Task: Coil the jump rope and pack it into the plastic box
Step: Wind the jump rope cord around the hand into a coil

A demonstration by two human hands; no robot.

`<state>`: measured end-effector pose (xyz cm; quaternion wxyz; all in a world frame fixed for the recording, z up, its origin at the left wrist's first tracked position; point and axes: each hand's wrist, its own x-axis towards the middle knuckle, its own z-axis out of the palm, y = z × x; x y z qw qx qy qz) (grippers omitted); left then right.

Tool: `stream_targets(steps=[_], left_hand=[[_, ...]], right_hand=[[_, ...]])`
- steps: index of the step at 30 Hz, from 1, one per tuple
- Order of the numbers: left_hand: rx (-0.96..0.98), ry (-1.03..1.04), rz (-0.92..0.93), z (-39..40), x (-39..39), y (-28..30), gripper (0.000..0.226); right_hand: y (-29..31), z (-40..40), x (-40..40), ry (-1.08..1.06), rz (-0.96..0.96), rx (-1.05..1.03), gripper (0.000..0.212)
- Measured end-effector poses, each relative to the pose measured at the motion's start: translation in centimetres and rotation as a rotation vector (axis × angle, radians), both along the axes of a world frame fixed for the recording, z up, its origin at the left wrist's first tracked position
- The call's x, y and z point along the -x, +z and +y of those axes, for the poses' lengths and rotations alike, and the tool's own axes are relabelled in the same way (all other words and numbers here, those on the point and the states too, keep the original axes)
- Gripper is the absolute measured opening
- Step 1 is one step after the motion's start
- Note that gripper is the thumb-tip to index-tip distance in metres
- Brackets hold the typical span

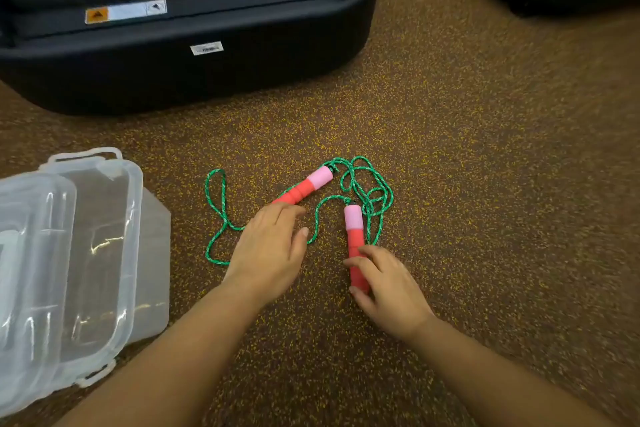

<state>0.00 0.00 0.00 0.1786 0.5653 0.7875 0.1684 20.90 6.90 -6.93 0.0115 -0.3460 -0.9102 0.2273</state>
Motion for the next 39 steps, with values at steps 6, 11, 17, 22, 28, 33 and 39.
stream_targets(steps=[6, 11, 17, 22, 28, 33, 39], left_hand=[[-0.002, 0.02, 0.0, 0.3, 0.0, -0.8, 0.044], [-0.008, 0.026, -0.028, 0.4, 0.0, -0.8, 0.046], [0.003, 0.087, -0.145, 0.2, -0.1, -0.7, 0.034], [0.13, 0.271, -0.447, 0.5, -0.5, -0.6, 0.03], [0.192, 0.43, -0.704, 0.4, -0.1, -0.4, 0.025], [0.151, 0.514, -1.125, 0.5, -0.7, 1.3, 0.043], [-0.04, 0.667, -1.522, 0.8, 0.7, 3.1, 0.039]], right_hand=[[-1.0, -0.6, 0.7, -0.209, -0.063, 0.111, 0.05], [-1.1, -0.9, 1.7, -0.351, -0.083, 0.104, 0.061], [-0.5, -1.7, 2.5, -0.709, 0.07, 0.364, 0.061], [1.1, -2.3, 3.4, -0.949, 0.366, 0.968, 0.064], [3.5, -3.0, 2.9, -0.776, 0.533, 1.15, 0.058], [5.0, -3.1, 1.5, -0.58, 0.54, 1.144, 0.056], [6.2, -3.1, -0.9, -0.389, 0.412, 1.047, 0.06]])
